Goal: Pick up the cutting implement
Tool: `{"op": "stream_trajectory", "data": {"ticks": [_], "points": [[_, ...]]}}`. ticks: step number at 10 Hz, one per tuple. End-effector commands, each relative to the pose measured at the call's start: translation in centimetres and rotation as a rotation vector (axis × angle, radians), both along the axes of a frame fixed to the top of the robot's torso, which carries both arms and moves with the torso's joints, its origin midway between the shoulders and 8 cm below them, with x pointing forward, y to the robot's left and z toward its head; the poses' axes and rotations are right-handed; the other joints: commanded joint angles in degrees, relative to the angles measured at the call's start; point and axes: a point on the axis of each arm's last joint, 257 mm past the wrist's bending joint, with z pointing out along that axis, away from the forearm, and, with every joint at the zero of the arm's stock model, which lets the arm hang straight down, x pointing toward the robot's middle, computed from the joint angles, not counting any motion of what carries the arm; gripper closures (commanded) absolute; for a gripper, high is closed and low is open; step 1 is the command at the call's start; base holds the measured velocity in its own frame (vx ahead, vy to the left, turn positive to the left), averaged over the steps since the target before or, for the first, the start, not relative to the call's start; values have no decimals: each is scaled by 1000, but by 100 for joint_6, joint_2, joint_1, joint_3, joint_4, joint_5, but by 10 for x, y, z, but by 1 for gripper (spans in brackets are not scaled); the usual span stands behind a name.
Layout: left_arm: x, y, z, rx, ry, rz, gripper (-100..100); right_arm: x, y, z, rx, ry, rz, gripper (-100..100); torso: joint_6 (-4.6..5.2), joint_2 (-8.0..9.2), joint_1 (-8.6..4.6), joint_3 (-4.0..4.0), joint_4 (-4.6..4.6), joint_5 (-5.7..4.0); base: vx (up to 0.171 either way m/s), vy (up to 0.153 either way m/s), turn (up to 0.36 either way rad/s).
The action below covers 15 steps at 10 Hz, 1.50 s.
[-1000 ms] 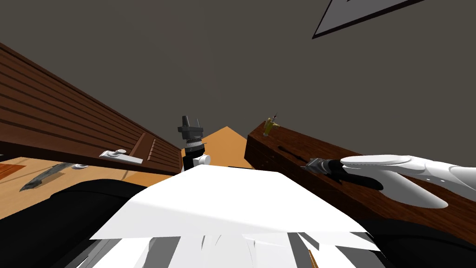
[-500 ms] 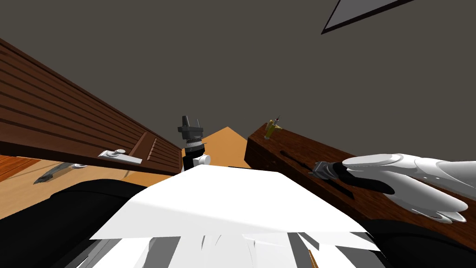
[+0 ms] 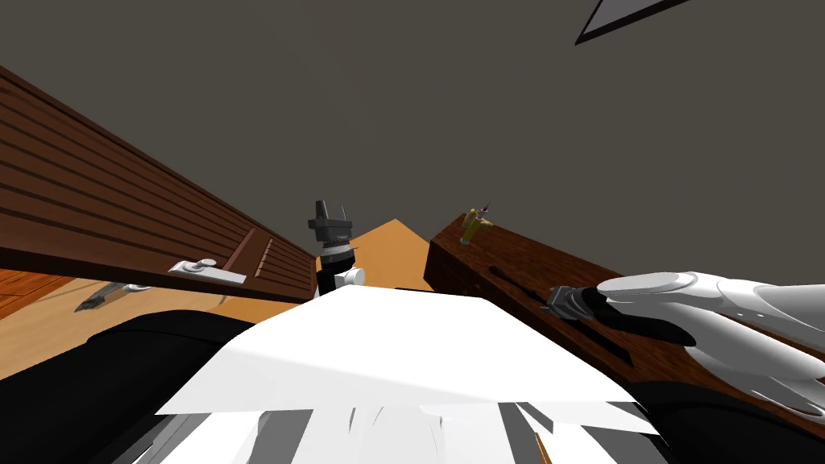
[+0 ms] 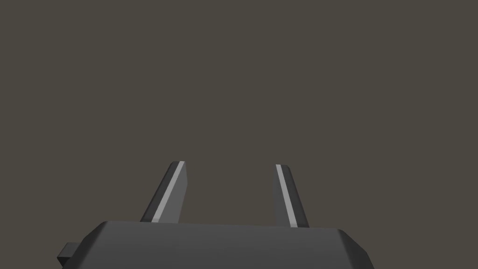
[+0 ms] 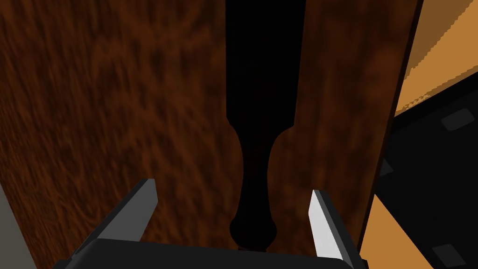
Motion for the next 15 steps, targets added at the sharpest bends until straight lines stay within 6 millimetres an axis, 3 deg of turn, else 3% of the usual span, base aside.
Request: {"op": "stream_trajectory", "data": {"ticks": [1, 4, 5, 6, 10, 11, 12, 15], "points": [[0, 0, 0, 0, 0, 0, 0, -9, -3, -4, -1, -2, -9, -100, 0, 0, 0, 0, 0, 0, 22, -7, 86], [0, 0, 0, 0, 0, 0, 0, -32, -11, -17, -3, -5, -37, -100, 1, -1, -4, 0, 0, 0, 26, -10, 90], [0, 0, 0, 0, 0, 0, 0, -26, -11, -15, -2, -4, -32, -100, 1, -2, -3, -1, 0, 0, 13, -5, 16], [0, 0, 0, 0, 0, 0, 0, -26, -11, -15, -4, -4, -32, 100, 2, 1, 0, 1, 1, 1, 0, 0, 0], [0, 0, 0, 0, 0, 0, 0, -26, -11, -15, -3, -4, -33, 100, 1, 6, 3, 4, 2, 2, 0, 0, 0], [0, 0, 0, 0, 0, 0, 0, -26, -11, -15, -3, -4, -33, 0, 2, 7, 3, 4, 2, 2, 0, 0, 0], [0, 0, 0, 0, 0, 0, 0, -20, -7, -11, -2, -3, -23, 100, 2, 8, 4, 4, 2, 3, -12, 6, -110], [0, 0, 0, 0, 0, 0, 0, -2, -1, 0, -2, -1, 0, 100, 3, 20, 13, 12, 5, 7, -28, 10, -85]]}}
